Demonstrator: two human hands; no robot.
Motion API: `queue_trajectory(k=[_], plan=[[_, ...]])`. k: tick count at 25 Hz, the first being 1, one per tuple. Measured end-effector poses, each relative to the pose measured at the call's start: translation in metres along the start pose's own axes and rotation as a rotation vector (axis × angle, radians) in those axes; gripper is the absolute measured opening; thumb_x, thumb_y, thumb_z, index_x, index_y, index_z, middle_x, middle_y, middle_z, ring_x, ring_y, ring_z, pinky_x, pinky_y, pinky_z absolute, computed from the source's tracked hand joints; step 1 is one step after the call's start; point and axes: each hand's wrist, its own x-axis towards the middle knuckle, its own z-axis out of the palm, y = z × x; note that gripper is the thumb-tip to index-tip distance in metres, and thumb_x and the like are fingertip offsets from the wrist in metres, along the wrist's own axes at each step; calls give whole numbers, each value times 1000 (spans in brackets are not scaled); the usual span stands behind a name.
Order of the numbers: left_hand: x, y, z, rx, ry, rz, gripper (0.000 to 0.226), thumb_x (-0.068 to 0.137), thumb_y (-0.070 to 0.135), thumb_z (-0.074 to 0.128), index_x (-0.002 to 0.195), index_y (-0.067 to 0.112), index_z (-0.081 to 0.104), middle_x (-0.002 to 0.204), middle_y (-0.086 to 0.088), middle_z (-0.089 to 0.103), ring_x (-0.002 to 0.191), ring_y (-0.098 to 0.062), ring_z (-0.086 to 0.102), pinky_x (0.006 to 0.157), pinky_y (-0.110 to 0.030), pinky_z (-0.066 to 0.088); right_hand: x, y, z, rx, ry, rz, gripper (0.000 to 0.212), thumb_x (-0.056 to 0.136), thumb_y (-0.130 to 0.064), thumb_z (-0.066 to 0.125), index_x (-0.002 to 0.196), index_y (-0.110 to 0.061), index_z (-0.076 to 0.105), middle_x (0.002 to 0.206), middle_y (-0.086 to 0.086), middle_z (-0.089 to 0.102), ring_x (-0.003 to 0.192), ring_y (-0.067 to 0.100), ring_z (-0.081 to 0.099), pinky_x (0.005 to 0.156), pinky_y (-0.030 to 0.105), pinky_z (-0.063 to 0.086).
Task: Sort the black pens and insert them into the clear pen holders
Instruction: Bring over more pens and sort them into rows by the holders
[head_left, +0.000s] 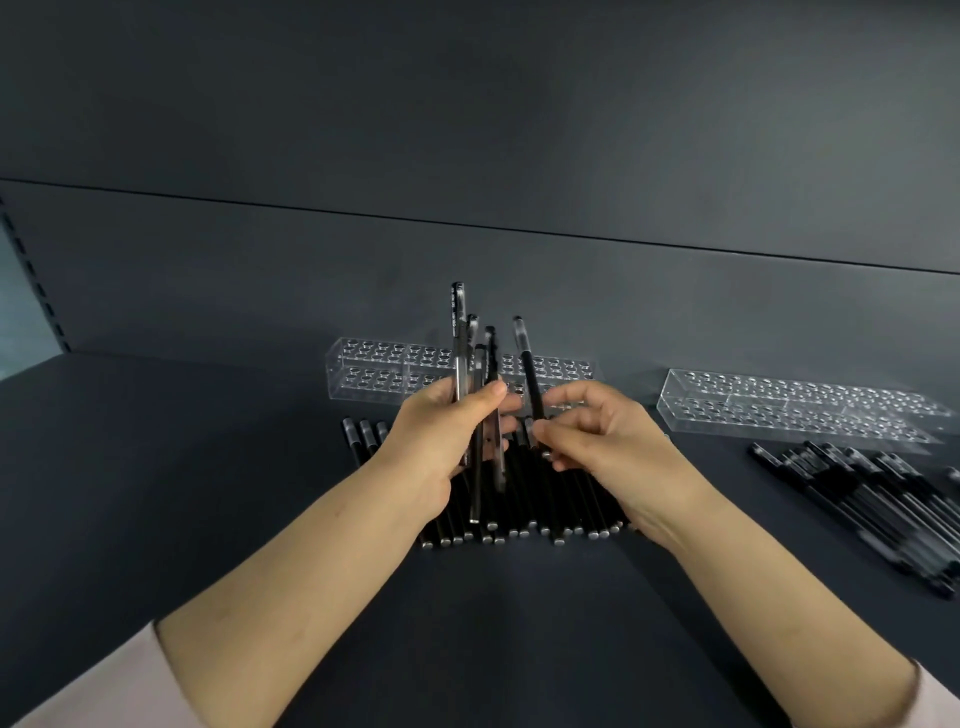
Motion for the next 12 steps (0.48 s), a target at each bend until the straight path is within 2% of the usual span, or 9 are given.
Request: queue_trajectory(k=[3,5,7,9,12], plan=[[6,5,-8,22,39,5,18,98,25,56,109,14,65,98,5,76,97,-11,69,91,-38,52,-5,0,-2,-247,9,-41,36,83,-12,73,113,-26,58,75,2,67,62,10,63,67,24,54],[10,8,-14,68,65,-15,24,99,30,53,113,14,66,96,15,75,111,-9,56,106,-41,38,-8,3,4,-306,-82,-25,39,82,-12,74,116,-22,60,78,3,65,57,7,61,61,22,52],[15,11,-20,74,84,-28,20,100,31,53,107,17,66,97,17,74,114,-8,46,112,-43,26,-9,6,11,-416,-143,-5,38,81,-14,75,116,-20,62,85,1,63,55,2,59,55,17,48],[18,13,-23,54,94,-18,15,99,30,54,99,19,65,97,14,75,117,-9,50,111,-41,29,-8,10,15,-567,-129,-37,36,81,-18,75,116,-19,66,88,-4,61,56,1,55,55,12,46],[20,13,-22,23,113,9,13,96,27,59,95,19,68,91,11,76,110,-16,61,107,-43,38,-6,13,20,-615,-79,-43,34,83,-20,74,115,-15,67,85,-6,61,50,-1,55,52,9,43]])
